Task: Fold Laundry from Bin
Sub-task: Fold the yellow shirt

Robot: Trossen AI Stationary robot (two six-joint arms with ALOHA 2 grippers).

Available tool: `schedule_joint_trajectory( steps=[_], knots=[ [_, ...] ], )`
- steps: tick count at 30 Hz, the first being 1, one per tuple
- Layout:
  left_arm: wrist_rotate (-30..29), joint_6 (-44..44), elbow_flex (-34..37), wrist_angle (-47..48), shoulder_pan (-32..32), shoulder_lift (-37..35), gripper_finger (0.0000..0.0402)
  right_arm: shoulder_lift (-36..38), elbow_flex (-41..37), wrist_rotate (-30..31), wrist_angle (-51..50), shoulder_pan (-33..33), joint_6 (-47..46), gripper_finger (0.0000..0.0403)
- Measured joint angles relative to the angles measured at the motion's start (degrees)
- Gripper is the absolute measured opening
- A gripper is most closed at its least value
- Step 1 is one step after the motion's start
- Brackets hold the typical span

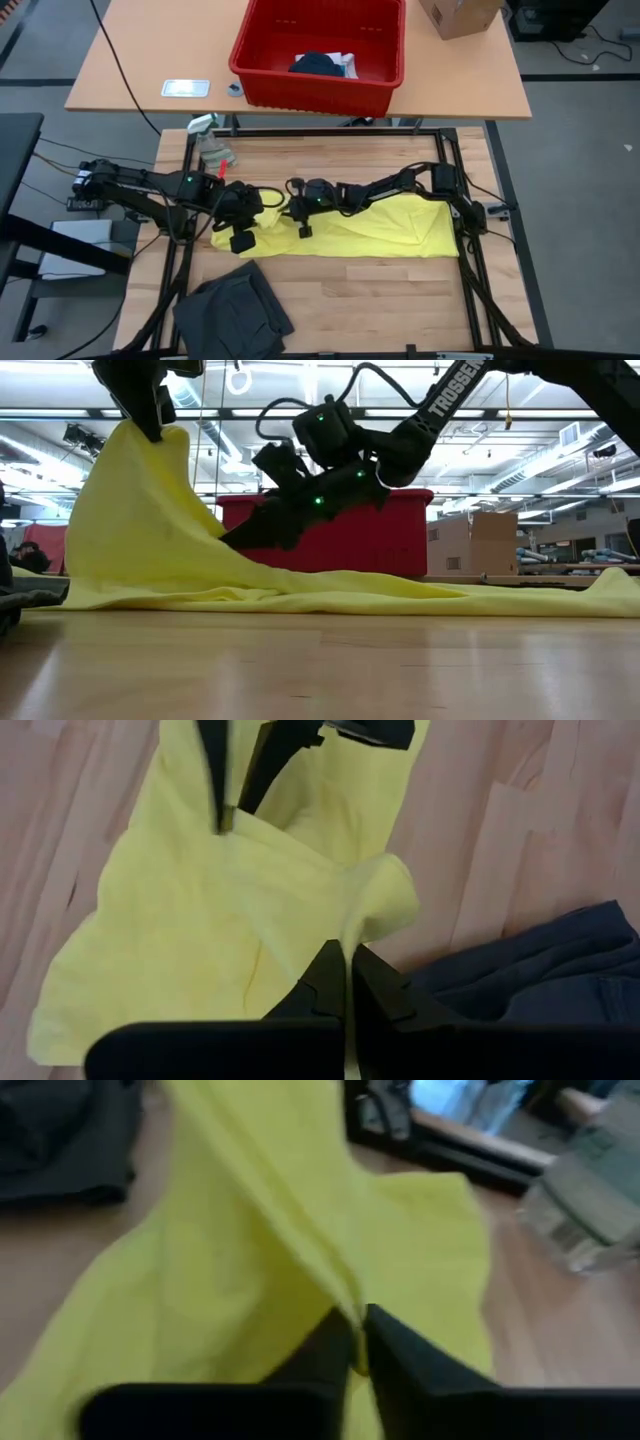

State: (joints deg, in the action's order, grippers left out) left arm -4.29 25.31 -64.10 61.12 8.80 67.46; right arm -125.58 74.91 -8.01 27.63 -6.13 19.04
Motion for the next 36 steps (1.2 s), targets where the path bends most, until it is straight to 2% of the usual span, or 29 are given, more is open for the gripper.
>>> schedule_joint_trajectory(
  steps=[2,5,7,10,14,16,19,23,29,32,36],
  knots=[
    [-0.44,-0.44,0.00,0.03,0.00,0.00,0.0006,0.02,0.00,-1.43,-1.33,0.00,-0.14,0.0014],
    [-3.18,1.04,0.00,0.79,0.00,0.00,0.0007,1.63,0.00,0.57,-6.34,0.12,-5.21,0.0012],
    [-5.62,7.45,0.00,1.43,0.00,0.00,0.0007,4.78,-0.02,2.56,-12.08,0.46,-8.68,0.0007],
    [-5.25,16.41,0.92,2.40,-1.20,-0.02,0.0004,11.54,0.02,3.00,-22.14,0.76,-13.99,0.0006],
    [-5.11,24.72,4.74,2.01,-1.64,0.00,0.0003,19.81,0.04,-4.96,-35.11,0.47,-22.11,0.0004],
    [-5.08,28.28,6.98,0.41,-1.59,0.00,0.0002,22.34,0.04,-9.28,-37.80,0.46,-24.20,0.0004],
    [-5.09,32.68,9.77,-3.89,-1.62,0.04,0.0002,23.07,0.07,-12.78,-38.02,0.55,-28.15,0.0003],
    [-4.94,34.29,8.57,-4.52,-1.57,0.04,0.0001,21.10,0.04,-17.73,-37.48,0.87,-36.06,0.0002],
    [-5.12,29.34,7.67,0.50,-3.19,-0.02,0.0001,16.06,0.00,-14.81,-33.74,0.68,-41.23,0.0002],
    [-5.09,24.95,10.52,1.85,-6.80,0.05,0.0001,12.90,0.02,-13.95,-29.99,-2.17,-43.46,0.0002],
    [-5.35,21.90,16.30,-1.99,-14.56,0.09,0.0001,8.29,0.00,-14.88,-25.86,-6.05,-45.07,0.0002]
  ],
)
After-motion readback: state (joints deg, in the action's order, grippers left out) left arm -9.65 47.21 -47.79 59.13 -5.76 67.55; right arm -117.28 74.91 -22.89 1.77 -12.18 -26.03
